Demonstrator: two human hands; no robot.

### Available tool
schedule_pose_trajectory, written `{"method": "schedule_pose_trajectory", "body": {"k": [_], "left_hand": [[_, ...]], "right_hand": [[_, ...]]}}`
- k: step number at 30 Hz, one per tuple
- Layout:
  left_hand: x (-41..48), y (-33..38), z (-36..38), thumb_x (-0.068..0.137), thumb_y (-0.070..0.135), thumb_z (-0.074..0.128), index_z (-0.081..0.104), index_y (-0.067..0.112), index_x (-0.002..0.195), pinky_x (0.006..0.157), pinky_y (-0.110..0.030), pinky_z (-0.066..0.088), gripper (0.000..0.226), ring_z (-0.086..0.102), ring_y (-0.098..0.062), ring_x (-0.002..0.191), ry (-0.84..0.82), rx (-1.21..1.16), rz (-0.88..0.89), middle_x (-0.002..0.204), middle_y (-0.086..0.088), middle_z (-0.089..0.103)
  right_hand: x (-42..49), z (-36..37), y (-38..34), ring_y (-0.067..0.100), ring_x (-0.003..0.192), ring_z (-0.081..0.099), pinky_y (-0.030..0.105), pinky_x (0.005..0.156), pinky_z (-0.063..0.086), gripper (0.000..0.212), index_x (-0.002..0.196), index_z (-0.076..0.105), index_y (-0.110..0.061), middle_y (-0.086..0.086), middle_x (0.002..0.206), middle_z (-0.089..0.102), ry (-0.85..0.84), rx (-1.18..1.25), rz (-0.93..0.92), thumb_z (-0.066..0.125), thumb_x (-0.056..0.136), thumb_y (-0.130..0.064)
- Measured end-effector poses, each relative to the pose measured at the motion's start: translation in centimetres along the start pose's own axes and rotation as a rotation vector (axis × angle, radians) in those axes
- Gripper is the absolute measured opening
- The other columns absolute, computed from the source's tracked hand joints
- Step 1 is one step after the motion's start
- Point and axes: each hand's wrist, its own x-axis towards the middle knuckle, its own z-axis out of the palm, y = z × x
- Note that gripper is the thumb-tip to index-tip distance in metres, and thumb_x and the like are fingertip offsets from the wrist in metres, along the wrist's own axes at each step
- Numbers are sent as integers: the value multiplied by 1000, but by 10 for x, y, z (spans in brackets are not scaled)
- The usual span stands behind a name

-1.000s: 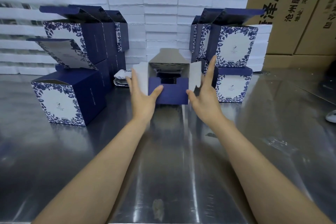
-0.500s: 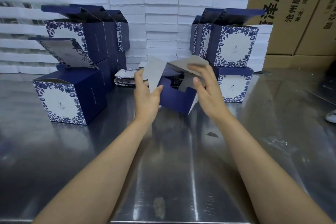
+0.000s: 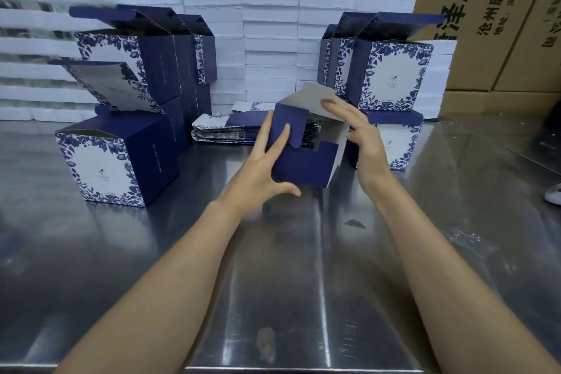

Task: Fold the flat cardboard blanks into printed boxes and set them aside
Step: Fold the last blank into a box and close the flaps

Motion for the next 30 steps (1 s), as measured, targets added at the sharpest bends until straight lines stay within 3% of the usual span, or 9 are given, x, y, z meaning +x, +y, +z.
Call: {"method": "schedule_pose_trajectory", "body": {"k": [2, 6, 9, 11, 13, 18, 22, 26, 30], "left_hand": [[1, -4, 0, 73, 18, 84, 23, 13, 153, 108, -5, 19, 101, 0, 3, 145, 56, 96, 77, 162, -8, -5], [-1, -7, 0, 76, 21, 81, 30, 12, 150, 106, -4, 25, 90, 7, 11, 142, 112, 90, 132, 162, -9, 3], [-1, -6, 2, 75, 25, 82, 32, 15, 149, 101, 0, 27, 90, 10, 15, 140, 119, 66, 154, 161, -1, 6], [-1, -5, 4, 73, 27, 82, 33, 16, 149, 98, 2, 28, 91, 11, 17, 138, 130, 48, 151, 160, 1, 7], [-1, -4, 5, 71, 28, 83, 34, 16, 149, 98, 4, 26, 92, 10, 18, 138, 139, 45, 129, 160, 2, 8], [-4, -2, 3, 69, 31, 85, 37, 16, 148, 101, -10, 31, 94, 10, 26, 131, 190, 79, 97, 161, -4, 16], [-5, 2, 2, 69, 31, 85, 36, 18, 148, 101, -17, 35, 93, 9, 28, 129, 189, 87, 77, 160, 1, 14], [-7, 3, 2, 68, 33, 86, 41, 17, 146, 99, -9, 31, 92, 23, 12, 132, 217, 99, 52, 156, 8, 17], [-7, 6, 2, 66, 40, 86, 38, 19, 146, 99, -10, 36, 96, 31, 6, 134, 238, 71, 45, 155, 12, 21]], "right_hand": [[2, -1, 0, 12, 143, 25, 31, 118, 16, 56, 132, 51, -23, 0, 150, 41, -43, -14, 15, 36, 80, -14], [2, 2, 9, 7, 135, 28, 9, 109, 16, 51, 137, 48, -30, -5, 146, 41, 1, -240, -61, 58, 90, -12], [0, 4, 15, 7, 126, 39, 18, 105, 31, 53, 132, 52, -27, -10, 134, 50, 181, -288, -69, 67, 85, -10], [-1, 6, 16, 7, 123, 46, 29, 102, 39, 57, 128, 43, -30, -12, 130, 51, 260, -216, -47, 70, 81, -10], [-2, 7, 14, 10, 122, 50, 28, 99, 42, 65, 127, 34, -37, -6, 131, 53, 272, -188, -67, 70, 82, -9], [-2, 9, 13, 21, 124, 47, 18, 106, 31, 29, 113, 65, -7, 3, 124, 61, 250, -287, -217, 46, 92, -1], [-5, 13, 10, 16, 139, 32, 21, 113, 23, 22, 110, 64, -11, 0, 138, 51, 198, -193, -97, 54, 93, -21], [-6, 14, 13, 16, 137, 35, 33, 114, 29, 34, 119, 59, -14, 1, 146, 39, 135, -259, -86, 69, 87, -15], [-4, 14, 16, 20, 136, 36, 22, 112, 26, 45, 131, 54, -13, 6, 145, 40, 171, -369, -125, 68, 88, -16]]}}
